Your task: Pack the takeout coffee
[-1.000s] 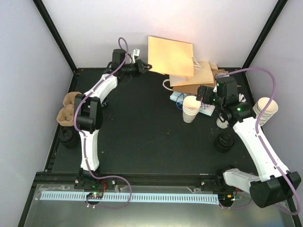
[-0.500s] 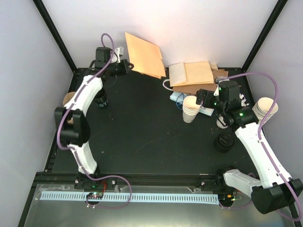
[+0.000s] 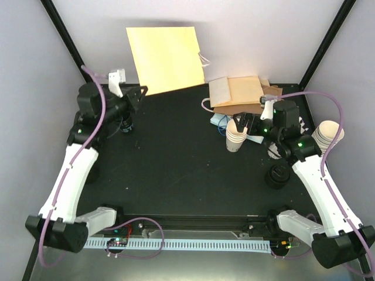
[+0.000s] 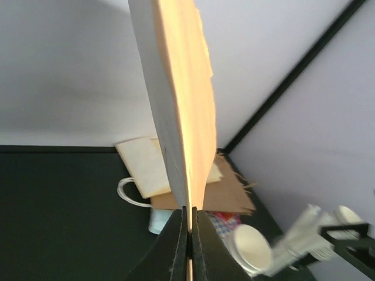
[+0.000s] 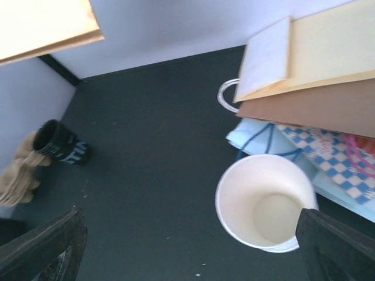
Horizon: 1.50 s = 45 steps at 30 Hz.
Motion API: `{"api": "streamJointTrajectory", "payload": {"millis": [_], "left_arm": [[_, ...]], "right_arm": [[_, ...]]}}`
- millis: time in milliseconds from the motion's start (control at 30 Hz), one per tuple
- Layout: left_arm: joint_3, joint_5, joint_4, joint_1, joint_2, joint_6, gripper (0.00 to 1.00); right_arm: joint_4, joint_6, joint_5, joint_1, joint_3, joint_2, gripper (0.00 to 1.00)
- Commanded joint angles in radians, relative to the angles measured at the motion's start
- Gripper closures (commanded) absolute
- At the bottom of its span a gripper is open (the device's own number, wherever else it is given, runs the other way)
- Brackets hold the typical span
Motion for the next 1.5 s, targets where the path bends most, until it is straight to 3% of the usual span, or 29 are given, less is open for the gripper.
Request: {"api": "streamJointTrajectory", "payload": {"millis": [0,133,367,600,900,1100,1467], "left_arm": [[-0.12,0.187,0.108,-0.002,-0.147,-0.089,0.98],[-0.25,0.299,0.127,-0.007,-0.288,-0.12,0.98],[-0.463,0.42,0.186,-0.008,-0.539,-0.141,0.98],[-0.596,0.458,0.251,-0.008,-0.68,-0.157,0.98],[-0.694,0.471,0.29,-0.008,-0.767,-0.118,0.98],[-0.706,0.476,0.27,-0.008,-0.818,-0.073,0.98],[-0.713,0.525,0.263,-0.008,-0.84,-0.043,0.98]], "right_arm": [[0.088,0.029,-0.178,0.005,-0.021,-0.034,0.0],[0.148,0.044,-0.263,0.005,-0.037,-0.064,0.01],[0.244,0.035,-0.354,0.005,-0.056,-0.127,0.17],[0.352,0.063,-0.43,0.005,-0.148,-0.207,0.25],[0.383,0.205,-0.243,0.005,-0.238,-0.28,0.25],[0.294,0.287,-0.088,0.003,-0.217,-0.298,0.34],[0.174,0.278,-0.134,0.003,-0.137,-0.24,0.38]]}}
